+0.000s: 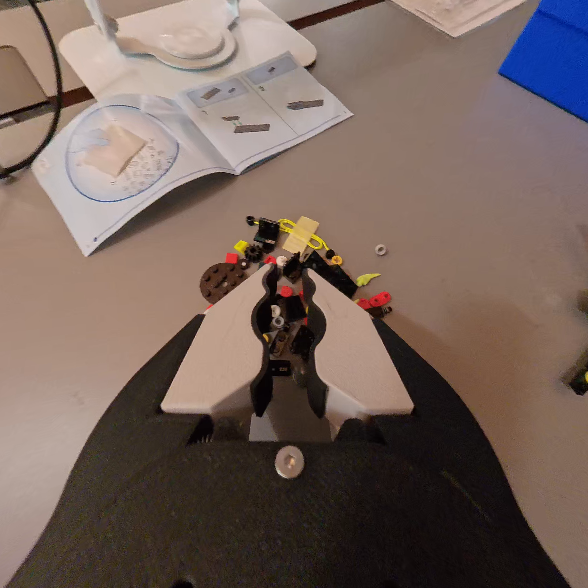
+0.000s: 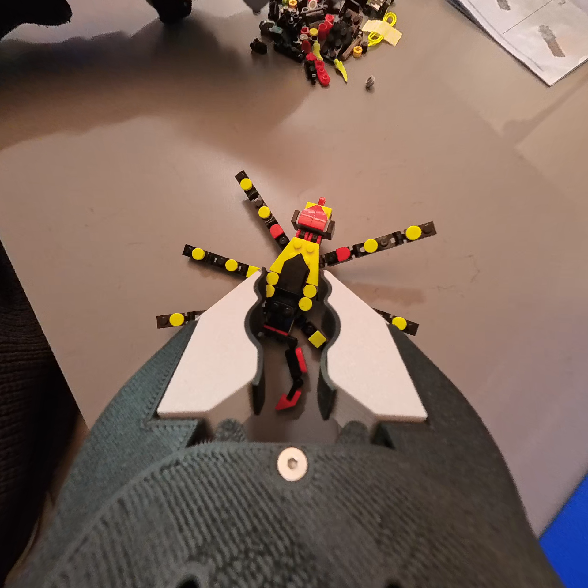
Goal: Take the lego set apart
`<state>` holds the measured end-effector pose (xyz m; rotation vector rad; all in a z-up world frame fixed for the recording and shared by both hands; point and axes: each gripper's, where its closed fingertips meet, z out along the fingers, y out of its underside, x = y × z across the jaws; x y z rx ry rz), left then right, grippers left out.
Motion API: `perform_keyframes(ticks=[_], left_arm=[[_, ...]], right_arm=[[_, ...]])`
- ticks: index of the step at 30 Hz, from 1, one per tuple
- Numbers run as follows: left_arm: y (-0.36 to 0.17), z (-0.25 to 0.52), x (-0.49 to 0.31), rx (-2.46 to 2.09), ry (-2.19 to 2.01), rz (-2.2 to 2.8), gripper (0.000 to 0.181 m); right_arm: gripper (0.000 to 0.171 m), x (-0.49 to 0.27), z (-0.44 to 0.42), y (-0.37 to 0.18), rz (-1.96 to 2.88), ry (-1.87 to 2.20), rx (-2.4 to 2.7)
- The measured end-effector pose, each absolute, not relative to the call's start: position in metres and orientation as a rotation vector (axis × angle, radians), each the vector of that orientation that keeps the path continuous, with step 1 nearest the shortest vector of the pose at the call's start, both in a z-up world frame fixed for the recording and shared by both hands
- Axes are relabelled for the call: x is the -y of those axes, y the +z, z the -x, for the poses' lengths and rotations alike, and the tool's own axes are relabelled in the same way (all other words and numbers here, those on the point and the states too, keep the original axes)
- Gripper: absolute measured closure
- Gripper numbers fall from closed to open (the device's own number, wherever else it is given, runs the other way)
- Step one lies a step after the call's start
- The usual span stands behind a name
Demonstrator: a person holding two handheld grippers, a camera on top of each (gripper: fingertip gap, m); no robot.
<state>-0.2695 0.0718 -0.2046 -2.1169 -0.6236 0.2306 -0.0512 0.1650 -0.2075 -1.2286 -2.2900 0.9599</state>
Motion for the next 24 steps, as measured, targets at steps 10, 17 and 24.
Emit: perform_keyframes(ticks=[10,17,24], left_arm=[[-0.207,0.279,-0.074,0.647,0.266,2.129,0.175],[-0.196,0.271,-0.069,0.612,0.270,2.079,0.171],[-0.183,0.241,-0.062,0.560,0.190,2.026,0.168]], right_arm=[[0.139,-0.162,0.051,-0.208,1.220,0.960,2.298],[0.140,-0.159,0.055,-0.205,1.195,0.957,2.297],[0.139,-0.149,0.064,-0.204,1.122,0.946,2.331]])
